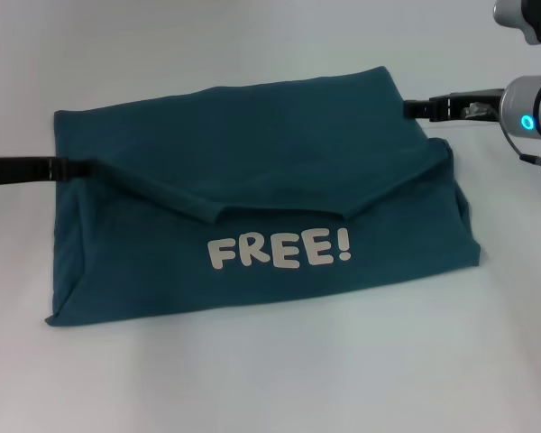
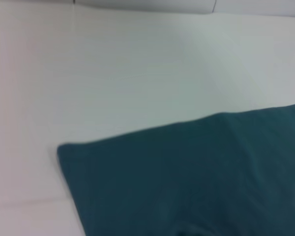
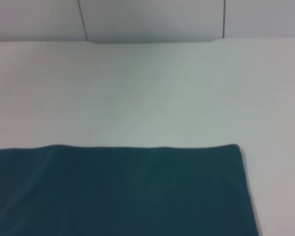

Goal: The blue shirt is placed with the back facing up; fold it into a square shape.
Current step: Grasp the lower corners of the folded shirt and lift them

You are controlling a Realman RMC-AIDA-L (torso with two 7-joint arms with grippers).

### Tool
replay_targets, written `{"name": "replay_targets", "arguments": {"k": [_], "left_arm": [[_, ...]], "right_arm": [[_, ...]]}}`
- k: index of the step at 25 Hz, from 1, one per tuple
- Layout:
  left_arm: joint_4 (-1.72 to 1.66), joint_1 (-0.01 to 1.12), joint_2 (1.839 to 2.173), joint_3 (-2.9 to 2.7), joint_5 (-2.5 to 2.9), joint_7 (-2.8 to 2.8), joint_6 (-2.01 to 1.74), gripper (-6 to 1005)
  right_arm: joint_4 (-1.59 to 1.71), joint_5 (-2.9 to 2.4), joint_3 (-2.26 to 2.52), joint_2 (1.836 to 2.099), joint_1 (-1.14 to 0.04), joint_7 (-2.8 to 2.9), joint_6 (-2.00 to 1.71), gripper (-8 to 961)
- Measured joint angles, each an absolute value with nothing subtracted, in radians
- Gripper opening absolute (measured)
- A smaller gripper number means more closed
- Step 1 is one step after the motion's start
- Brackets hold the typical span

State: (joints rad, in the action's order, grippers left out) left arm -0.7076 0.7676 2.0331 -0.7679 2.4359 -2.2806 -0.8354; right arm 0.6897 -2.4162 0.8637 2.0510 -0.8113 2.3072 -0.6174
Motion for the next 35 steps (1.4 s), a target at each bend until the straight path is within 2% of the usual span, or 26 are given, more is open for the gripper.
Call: {"name": "replay_targets", "arguments": {"k": [2, 5, 7, 10, 13, 21, 35], "left_arm": [[-0.741, 0.751, 2.026, -0.752, 2.445, -2.326, -0.913, 615], [-0.824, 0.725, 2.021, -0.75, 2.513, -2.472, -1.052, 733], [-0.886, 0.712, 2.021, -0.754, 2.579, -2.579, -1.156, 811], [-0.936, 0.706, 2.025, -0.756, 2.665, -2.69, -1.289, 875], [-0.953, 0.705, 2.032, -0.757, 2.724, -2.768, -1.373, 938], [-0.935, 0.7, 2.035, -0.713, 2.742, -2.849, -1.385, 932], [-0.832, 0.706, 2.026, -0.621, 2.742, -2.881, -1.39, 933]], "right_arm": [[0.695, -2.416, 0.864, 2.05, -0.809, 2.307, -0.64, 684], [0.701, -2.416, 0.864, 2.043, -0.806, 2.307, -0.675, 825], [0.707, -2.416, 0.864, 2.039, -0.804, 2.307, -0.69, 867], [0.724, -2.416, 0.864, 2.037, -0.8, 2.307, -0.715, 930], [0.74, -2.422, 0.864, 2.037, -0.799, 2.304, -0.735, 930], [0.787, -2.485, 0.869, 2.057, -0.802, 2.306, -0.757, 931], [0.813, -2.507, 0.879, 2.062, -0.799, 2.304, -0.761, 931]]}}
